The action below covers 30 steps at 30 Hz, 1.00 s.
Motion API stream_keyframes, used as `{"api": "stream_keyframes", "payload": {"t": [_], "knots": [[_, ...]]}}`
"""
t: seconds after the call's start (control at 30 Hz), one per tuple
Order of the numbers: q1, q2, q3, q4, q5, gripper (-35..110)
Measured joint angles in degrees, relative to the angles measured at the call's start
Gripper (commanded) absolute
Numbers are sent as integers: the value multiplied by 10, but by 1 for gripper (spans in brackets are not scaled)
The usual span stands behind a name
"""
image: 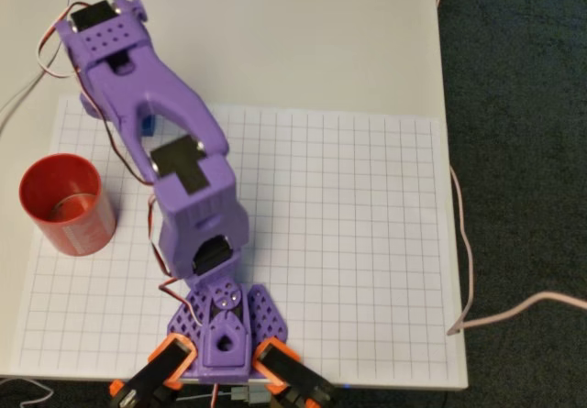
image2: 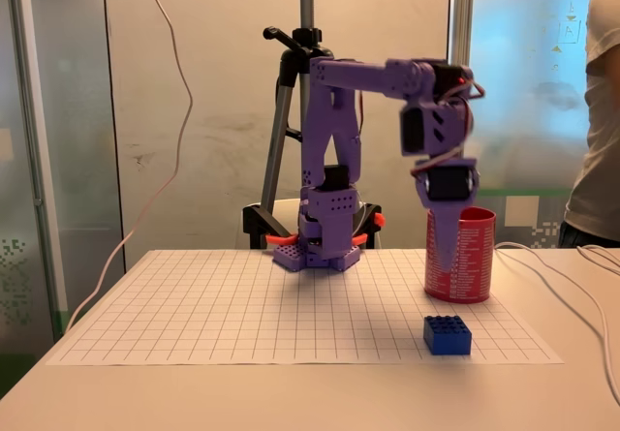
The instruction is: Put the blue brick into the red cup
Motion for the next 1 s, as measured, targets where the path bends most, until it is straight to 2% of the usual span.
{"api": "stream_keyframes", "payload": {"t": [0.2,0.23,0.27,0.3,0.37,0.53,1.0], "knots": [[-23,-55,-69,-3,-6,0],[-26,-57,-71,-2,-16,6],[-28,-57,-72,5,-34,23],[-30,-57,-75,13,-52,31],[-36,-59,-75,36,-83,36],[-30,-61,-74,54,-128,37],[48,-133,-18,-33,-168,37]]}}
